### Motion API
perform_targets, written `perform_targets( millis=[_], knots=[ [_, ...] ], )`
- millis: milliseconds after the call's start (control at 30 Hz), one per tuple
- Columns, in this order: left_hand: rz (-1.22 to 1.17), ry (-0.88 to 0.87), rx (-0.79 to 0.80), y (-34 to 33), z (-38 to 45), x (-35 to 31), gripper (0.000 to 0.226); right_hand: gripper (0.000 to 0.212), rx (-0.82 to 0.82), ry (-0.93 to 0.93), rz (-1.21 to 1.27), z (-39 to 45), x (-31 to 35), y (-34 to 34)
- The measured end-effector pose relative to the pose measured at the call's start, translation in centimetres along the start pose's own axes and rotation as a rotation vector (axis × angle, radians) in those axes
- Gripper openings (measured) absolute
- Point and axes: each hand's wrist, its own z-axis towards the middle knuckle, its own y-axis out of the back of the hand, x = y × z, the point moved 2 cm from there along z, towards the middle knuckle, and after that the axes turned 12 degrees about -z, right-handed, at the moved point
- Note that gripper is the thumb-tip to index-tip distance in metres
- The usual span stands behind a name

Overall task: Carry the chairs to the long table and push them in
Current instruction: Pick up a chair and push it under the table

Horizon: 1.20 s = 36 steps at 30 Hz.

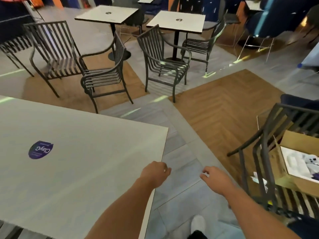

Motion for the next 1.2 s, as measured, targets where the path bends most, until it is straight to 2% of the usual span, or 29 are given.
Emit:
perform_targets(
  millis=[333,600,967,1200],
  knots=[
    [-0.092,0.142,-0.154,5.0,15.0,-4.7,0.045,0.039,0.01,0.17,-0.11,18.7,-2.9,11.8],
    [-0.22,0.278,-0.219,10.2,24.7,-7.6,0.04,0.039,0.05,0.266,-0.141,32.5,-2.6,21.4],
    [-0.111,0.249,-0.188,20.0,42.3,-6.3,0.042,0.042,0.035,0.385,-0.209,50.9,6.0,31.8],
    [-0.101,0.235,-0.136,30.3,57.6,-5.0,0.04,0.038,0.033,0.319,-0.182,64.3,11.2,40.1]
  ],
)
